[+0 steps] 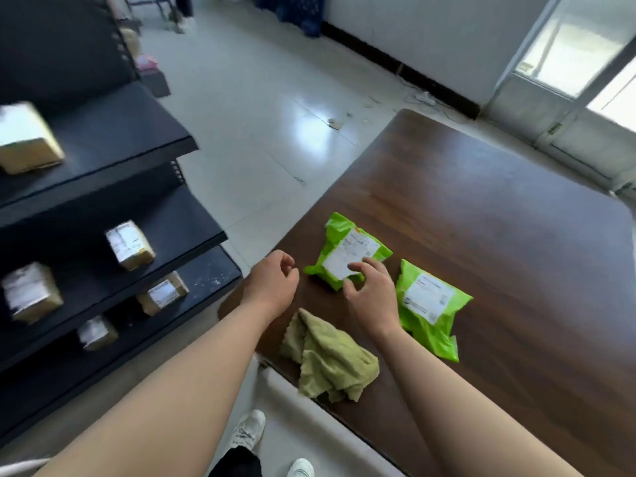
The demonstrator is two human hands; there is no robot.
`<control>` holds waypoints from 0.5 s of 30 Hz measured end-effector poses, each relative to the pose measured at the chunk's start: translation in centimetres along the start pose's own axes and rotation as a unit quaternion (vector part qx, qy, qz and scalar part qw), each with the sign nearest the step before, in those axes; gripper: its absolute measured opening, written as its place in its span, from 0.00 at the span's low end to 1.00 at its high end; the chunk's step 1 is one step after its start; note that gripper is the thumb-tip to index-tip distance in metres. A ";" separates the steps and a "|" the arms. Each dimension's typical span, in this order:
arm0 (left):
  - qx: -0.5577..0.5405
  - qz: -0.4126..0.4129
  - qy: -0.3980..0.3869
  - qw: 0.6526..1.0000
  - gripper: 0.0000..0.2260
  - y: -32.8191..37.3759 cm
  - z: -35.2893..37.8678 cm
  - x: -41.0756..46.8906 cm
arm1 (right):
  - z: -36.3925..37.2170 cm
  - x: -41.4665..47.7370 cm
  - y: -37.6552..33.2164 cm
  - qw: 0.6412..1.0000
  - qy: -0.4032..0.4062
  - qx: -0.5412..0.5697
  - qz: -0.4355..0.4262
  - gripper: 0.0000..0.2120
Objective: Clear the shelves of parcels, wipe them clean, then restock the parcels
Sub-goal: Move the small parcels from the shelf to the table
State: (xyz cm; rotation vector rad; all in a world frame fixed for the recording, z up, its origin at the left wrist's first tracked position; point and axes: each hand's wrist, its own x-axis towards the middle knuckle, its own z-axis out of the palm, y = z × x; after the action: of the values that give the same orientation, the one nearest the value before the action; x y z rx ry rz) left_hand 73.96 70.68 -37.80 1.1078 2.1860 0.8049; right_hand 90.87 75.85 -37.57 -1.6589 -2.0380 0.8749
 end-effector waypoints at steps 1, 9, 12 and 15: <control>-0.008 -0.016 0.014 1.000 0.04 -1.1 -0.9 -0.7 | 0.8 -0.4 -1.1 1.000 -0.012 0.002 -0.021 0.14; -0.028 -0.136 0.133 0.981 0.04 -11.7 -8.5 -6.1 | 8.6 -4.4 -8.9 0.986 -0.120 0.001 -0.116 0.11; -0.035 -0.189 0.159 0.968 0.06 -15.6 -10.6 -8.2 | 11.7 -6.1 -11.1 0.979 -0.160 0.012 -0.123 0.11; -0.039 -0.246 0.183 0.951 0.05 -20.0 -12.6 -10.3 | 15.8 -7.8 -13.2 0.969 -0.200 -0.014 -0.147 0.12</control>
State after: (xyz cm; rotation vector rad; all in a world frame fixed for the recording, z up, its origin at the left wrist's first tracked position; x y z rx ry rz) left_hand 60.26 49.22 -41.61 0.3507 2.5512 0.9047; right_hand 73.06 63.21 -39.68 -1.2146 -2.4900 1.1460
